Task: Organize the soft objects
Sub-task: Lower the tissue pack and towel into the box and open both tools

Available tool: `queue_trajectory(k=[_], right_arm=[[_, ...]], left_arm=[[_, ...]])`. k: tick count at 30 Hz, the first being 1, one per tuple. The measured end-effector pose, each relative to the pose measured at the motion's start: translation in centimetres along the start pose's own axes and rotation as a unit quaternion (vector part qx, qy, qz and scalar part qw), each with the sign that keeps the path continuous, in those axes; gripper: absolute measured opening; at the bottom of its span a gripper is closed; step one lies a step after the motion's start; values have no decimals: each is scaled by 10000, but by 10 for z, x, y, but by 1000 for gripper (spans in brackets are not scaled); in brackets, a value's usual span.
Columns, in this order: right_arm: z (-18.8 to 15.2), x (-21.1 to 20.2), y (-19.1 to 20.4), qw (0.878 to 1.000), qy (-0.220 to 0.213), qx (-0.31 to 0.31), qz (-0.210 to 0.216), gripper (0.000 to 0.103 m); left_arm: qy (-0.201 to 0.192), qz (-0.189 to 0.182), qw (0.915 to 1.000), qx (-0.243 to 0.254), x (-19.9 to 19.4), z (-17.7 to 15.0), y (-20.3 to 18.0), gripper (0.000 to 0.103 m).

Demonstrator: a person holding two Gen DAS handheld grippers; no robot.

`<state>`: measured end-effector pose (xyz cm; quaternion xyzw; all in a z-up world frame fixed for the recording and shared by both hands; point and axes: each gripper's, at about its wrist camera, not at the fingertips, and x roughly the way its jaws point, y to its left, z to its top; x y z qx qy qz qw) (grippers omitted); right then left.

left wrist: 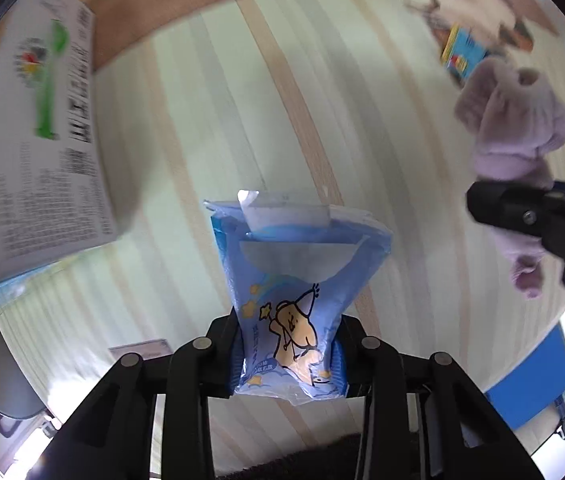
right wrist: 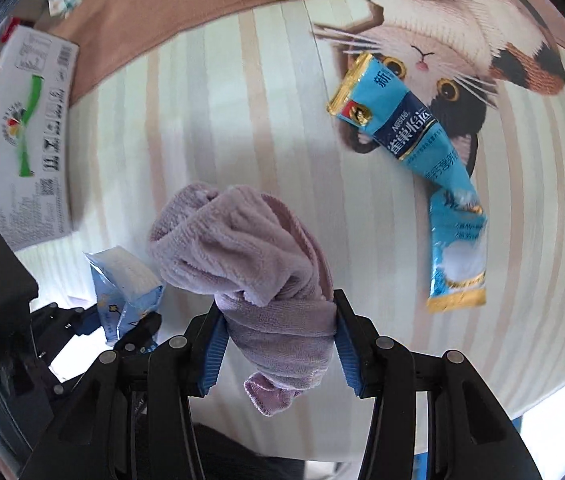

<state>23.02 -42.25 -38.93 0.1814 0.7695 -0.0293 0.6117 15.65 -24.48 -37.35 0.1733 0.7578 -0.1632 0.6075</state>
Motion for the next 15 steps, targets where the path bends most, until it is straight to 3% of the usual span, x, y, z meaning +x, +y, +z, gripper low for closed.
queue_trajectory(k=[2,7,11,15], right_arm=[[2,-20,-1,9998,-161,-11,85,50],[-43,-62,17,9979,-567,-226,215,50],[-67,-96,70,9945,-864,-466,360,50],[-79,-104,156,9896,-1026,-725,695,50]], left_arm=[[-228,-112,9996,-89,-20,-10,7,31],[-932,-399,9940,-408,-88,-27,34,31],[-1347,-684,9861,-693,-134,-26,104,31],[-1459,-899,9801,-1000,-163,-34,177,31]])
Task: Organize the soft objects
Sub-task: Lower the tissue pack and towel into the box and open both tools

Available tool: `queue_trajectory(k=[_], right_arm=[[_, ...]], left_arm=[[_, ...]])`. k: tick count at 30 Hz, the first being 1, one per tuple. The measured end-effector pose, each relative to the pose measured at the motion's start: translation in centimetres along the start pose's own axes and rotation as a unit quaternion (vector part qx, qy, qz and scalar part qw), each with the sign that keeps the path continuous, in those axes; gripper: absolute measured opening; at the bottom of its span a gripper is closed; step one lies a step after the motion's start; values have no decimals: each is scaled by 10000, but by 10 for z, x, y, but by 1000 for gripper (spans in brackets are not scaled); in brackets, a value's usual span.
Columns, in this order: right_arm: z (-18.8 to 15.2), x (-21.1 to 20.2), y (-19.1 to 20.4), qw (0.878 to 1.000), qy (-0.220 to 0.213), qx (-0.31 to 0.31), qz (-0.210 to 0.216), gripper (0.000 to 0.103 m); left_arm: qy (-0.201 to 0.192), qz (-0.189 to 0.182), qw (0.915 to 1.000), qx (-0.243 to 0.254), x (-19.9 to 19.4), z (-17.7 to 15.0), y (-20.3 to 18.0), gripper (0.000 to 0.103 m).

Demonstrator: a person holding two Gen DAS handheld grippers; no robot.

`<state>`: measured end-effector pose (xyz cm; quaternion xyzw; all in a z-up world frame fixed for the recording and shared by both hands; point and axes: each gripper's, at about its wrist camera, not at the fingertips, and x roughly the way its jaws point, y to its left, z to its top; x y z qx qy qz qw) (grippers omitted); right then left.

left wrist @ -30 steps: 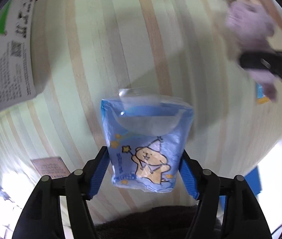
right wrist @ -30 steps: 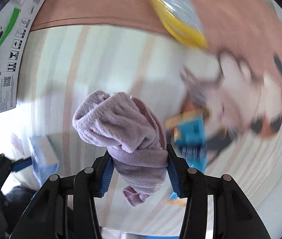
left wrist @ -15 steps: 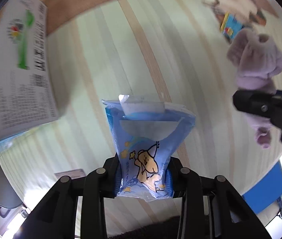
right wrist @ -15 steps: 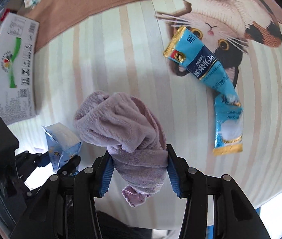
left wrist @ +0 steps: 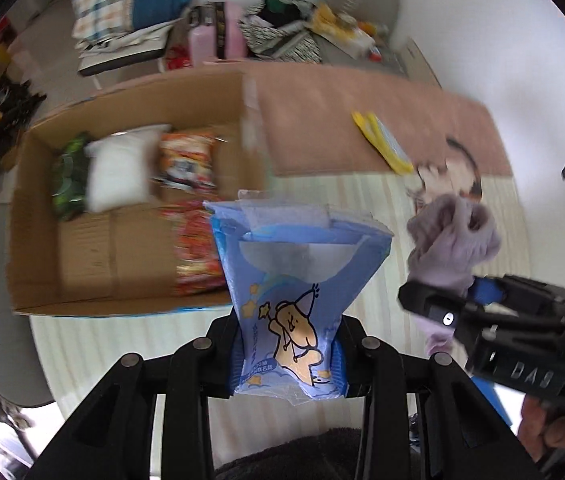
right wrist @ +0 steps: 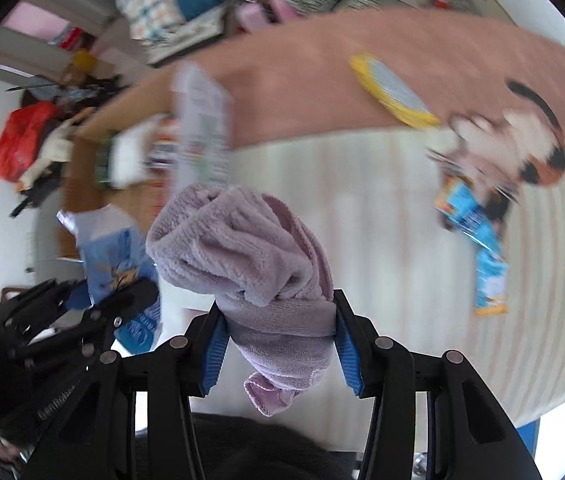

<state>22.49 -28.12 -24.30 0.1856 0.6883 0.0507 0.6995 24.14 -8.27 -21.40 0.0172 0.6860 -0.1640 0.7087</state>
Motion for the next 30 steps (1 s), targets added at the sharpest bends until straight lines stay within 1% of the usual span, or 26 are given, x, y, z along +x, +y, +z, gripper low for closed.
queue_trajectory(k=[1,3,5,6,7,8,9,12,14,17,20,24,28,30], right_arm=[[2,4,22,9999,-17,-79,73,50],[8,7,63,9995,-25,-187,244,50],[19,22,105,9986,42,-265,452,50],[23,27,122,9981,69,-278,538,50],[26,35,136,9977,109,-293,600,50],[32,48,156,9974,186,-334,617,50],[34,55,167,9972,222,-335,625,50],[44,95,201,9961,490,-272,677,50],[49,122,214,9960,630,-243,587,50],[56,160,221,9956,819,-160,436,50],[61,188,220,9955,897,-130,268,50],[66,216,217,9951,983,-56,84,50],[67,233,216,9949,1004,-9,-27,50],[68,237,216,9949,1003,-2,-58,53]], left_arm=[[-19,19,9999,-122,-8,4,20,31],[7,100,9997,-226,-11,13,48,31],[72,230,9989,-404,-18,19,85,31],[171,250,9983,-501,-19,23,104,31],[318,228,9970,-665,-12,27,125,31],[492,185,9959,-742,-7,30,142,31],[618,151,9941,-880,1,33,157,31],[1073,-1,9861,-1268,32,41,199,31],[1351,-138,9795,-1490,53,44,220,31],[1555,-254,9737,-1645,75,47,235,32],[1674,-302,9716,-1645,92,49,240,33],[1740,-279,9710,-1615,109,49,240,36],[1822,-354,9692,-1621,123,50,240,41],[1898,-307,9675,-1640,122,49,240,47]])
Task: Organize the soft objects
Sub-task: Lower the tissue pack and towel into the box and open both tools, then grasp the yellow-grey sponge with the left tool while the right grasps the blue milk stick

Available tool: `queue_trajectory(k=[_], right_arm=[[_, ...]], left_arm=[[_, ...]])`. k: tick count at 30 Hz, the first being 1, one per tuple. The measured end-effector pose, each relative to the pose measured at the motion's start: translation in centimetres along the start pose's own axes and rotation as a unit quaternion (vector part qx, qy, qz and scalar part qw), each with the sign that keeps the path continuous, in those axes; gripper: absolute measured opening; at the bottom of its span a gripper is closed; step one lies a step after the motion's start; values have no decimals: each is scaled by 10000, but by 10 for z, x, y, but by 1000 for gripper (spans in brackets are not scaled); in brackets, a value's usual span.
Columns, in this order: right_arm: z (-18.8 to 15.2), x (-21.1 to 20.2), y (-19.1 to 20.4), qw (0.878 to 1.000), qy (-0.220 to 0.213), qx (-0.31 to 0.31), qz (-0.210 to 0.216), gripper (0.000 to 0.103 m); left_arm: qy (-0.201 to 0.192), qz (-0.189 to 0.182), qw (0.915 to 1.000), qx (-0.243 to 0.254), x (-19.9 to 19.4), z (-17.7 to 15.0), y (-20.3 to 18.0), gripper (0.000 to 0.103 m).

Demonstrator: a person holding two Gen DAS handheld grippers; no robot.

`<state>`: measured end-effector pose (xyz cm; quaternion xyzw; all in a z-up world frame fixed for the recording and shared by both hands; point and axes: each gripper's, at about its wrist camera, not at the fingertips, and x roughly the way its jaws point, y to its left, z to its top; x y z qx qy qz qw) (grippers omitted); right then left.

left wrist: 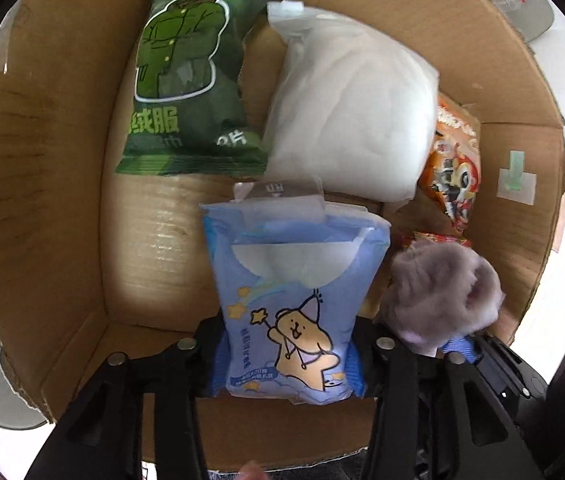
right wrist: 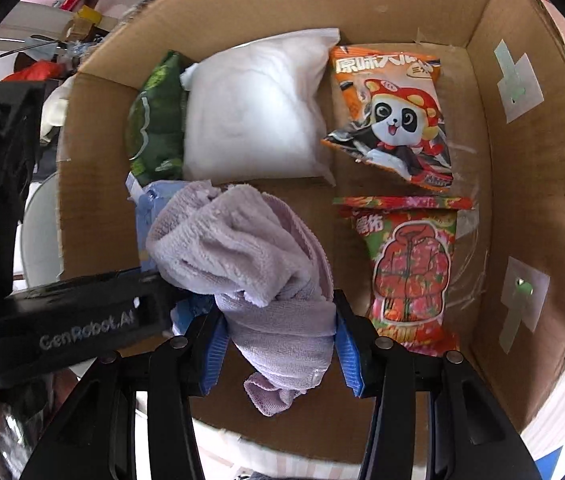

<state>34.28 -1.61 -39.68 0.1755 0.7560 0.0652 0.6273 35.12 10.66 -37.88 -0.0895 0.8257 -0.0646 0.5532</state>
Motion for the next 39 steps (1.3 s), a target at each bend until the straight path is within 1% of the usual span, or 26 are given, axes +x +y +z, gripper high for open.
queue_trajectory(k=[1,2,3,4,5,9,11,13,14,15,16,17,19,22,26,28,32,33,35,39], right_arm=[[-1,0,3,10000,27,-13,-52,57],[-3,-2,4,10000,11,-18,-53,60],[-4,-5,4,10000,-22,-35,-64,72],[-6,-10,7,9997,-96,-115,-217,84],[-9,-16,9,9993,-163,-182,-293,87],[-18,-37,11,9988,-210,-212,-379,87],[-23,-51,10,9976,-337,-247,-558,87],[-29,-65,12,9950,-485,-305,-815,89],[-32,-73,13,9935,-575,-349,-924,91],[-34,-79,11,9920,-650,-384,-1012,97],[-35,-85,6,9906,-742,-413,-1075,100],[-40,-93,7,9890,-846,-440,-1132,100],[-52,-109,7,9860,-998,-484,-1244,103],[-72,-134,7,9803,-1319,-504,-1383,103],[-97,-160,14,9724,-1703,-554,-1495,103],[-111,-174,17,9698,-1870,-579,-1453,103],[-133,-191,22,9676,-2049,-621,-1337,103],[-139,-196,23,9674,-2081,-637,-1298,103],[-151,-205,25,9674,-2115,-677,-1221,103],[-166,-218,21,9677,-2214,-674,-1003,103]], left_arm=[[-15,-4,10000,18,-2,0,0,54],[-119,64,9999,82,-8,-1,-3,58],[-217,148,9995,148,-15,-2,-4,61],[-340,235,9988,246,-24,-4,-6,71],[-429,265,9983,295,-31,-7,-8,80],[-811,342,9950,466,-63,-23,-17,84],[-1056,443,9918,561,-79,-34,-23,97],[-1383,627,9863,646,-96,-48,-28,98],[-1610,781,9814,696,-106,-57,-30,98],[-1773,888,9775,722,-113,-61,-32,98],[-1942,979,9732,741,-118,-69,-33,98],[-2133,1052,9684,754,-125,-80,-36,98],[-2366,1107,9625,732,-134,-96,-36,98],[-2562,1092,9577,726,-141,-111,-36,99],[-2861,1203,9473,791,-153,-137,-39,99],[-2960,1185,9445,794,-158,-148,-40,99],[-3105,1052,9415,786,-171,-173,-43,101],[-3147,1068,9399,790,-173,-178,-44,103],[-3300,1075,9347,770,-179,-192,-45,103],[-3481,1128,9277,741,-187,-208,-55,103]])
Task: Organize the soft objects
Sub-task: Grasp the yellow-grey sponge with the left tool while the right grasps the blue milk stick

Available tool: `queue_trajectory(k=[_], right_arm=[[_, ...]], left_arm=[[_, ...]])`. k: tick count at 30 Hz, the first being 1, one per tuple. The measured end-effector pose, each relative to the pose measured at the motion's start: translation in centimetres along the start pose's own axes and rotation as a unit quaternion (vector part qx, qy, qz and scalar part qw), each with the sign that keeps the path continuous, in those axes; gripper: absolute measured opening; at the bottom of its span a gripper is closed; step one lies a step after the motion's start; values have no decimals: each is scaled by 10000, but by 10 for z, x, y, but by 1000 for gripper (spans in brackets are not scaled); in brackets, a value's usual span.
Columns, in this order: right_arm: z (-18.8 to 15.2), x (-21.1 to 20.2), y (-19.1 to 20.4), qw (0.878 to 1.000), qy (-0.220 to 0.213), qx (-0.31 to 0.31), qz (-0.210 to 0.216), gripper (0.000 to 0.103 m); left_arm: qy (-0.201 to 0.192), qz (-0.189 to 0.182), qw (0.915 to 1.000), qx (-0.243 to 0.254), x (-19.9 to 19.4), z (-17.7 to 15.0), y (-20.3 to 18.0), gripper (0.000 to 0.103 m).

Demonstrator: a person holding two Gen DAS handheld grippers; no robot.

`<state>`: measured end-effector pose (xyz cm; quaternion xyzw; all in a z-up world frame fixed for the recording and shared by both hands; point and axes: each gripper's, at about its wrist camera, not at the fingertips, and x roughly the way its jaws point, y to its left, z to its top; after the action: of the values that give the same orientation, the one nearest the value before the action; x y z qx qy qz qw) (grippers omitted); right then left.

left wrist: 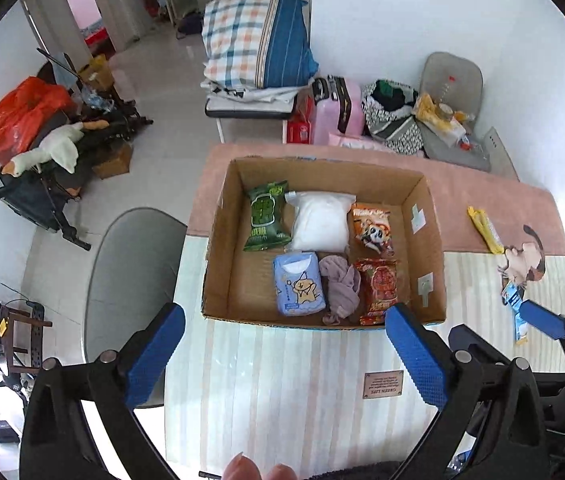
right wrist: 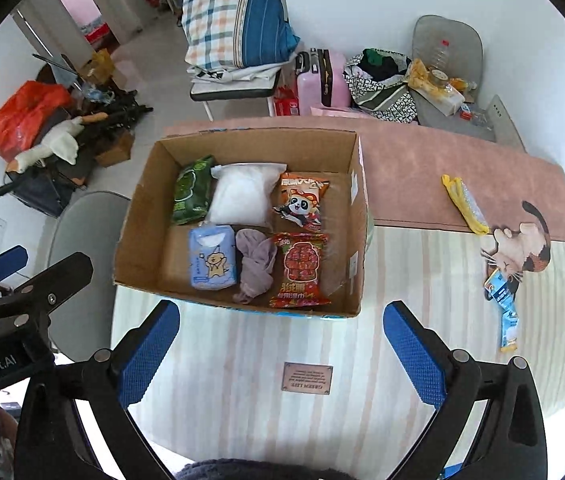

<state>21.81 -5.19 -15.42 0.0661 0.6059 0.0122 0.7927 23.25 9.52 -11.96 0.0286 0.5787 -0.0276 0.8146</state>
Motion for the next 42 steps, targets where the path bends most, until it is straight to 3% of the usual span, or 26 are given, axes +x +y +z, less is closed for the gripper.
queue_trajectory(k=[4,9,12,15,20,23,29,35,37,38,39,40,41,42], right_arm=[[-7,-10,-20,9996,-86,84,260,103],[-10,-18,-78,9986,-78,352,392,103],[-12,-22,-136,9976,-69,639,270,103],[-11,-18,-215,9955,70,939,-144,103],[-18,24,-342,9856,592,1307,-890,103],[-23,64,-404,9794,1007,1453,-973,103],[-34,145,-461,9715,1648,1479,-843,99],[-41,198,-470,9666,2150,1323,-446,85],[-43,210,-469,9641,2306,1238,-450,63],[-42,209,-469,9650,2262,1236,-487,62],[-41,206,-470,9660,2179,1296,-506,51],[-40,203,-476,9637,2120,1534,-526,41],[-41,201,-484,9587,2073,1894,-450,39],[-41,198,-494,9519,2010,2291,-303,30]], left_arm=[[-74,-9,9999,73,-13,0,-24,103],[-5,-181,9994,282,-11,9,-93,103],[341,-491,9975,368,8,15,-143,103],[746,-604,9930,688,41,22,-205,103],[1511,-703,9785,1216,112,26,-317,103],[1773,-514,9726,1410,154,29,-368,103],[2376,-269,9618,1332,224,36,-416,103],[2699,-166,9559,1146,266,49,-435,103],[2780,-247,9546,1039,277,55,-440,103],[2845,-280,9537,934,284,58,-442,103],[2917,-379,9526,778,291,62,-443,103],[3011,-518,9506,556,299,66,-444,103],[3099,-584,9482,385,306,69,-445,102],[3178,-664,9456,195,313,72,-445,102]])
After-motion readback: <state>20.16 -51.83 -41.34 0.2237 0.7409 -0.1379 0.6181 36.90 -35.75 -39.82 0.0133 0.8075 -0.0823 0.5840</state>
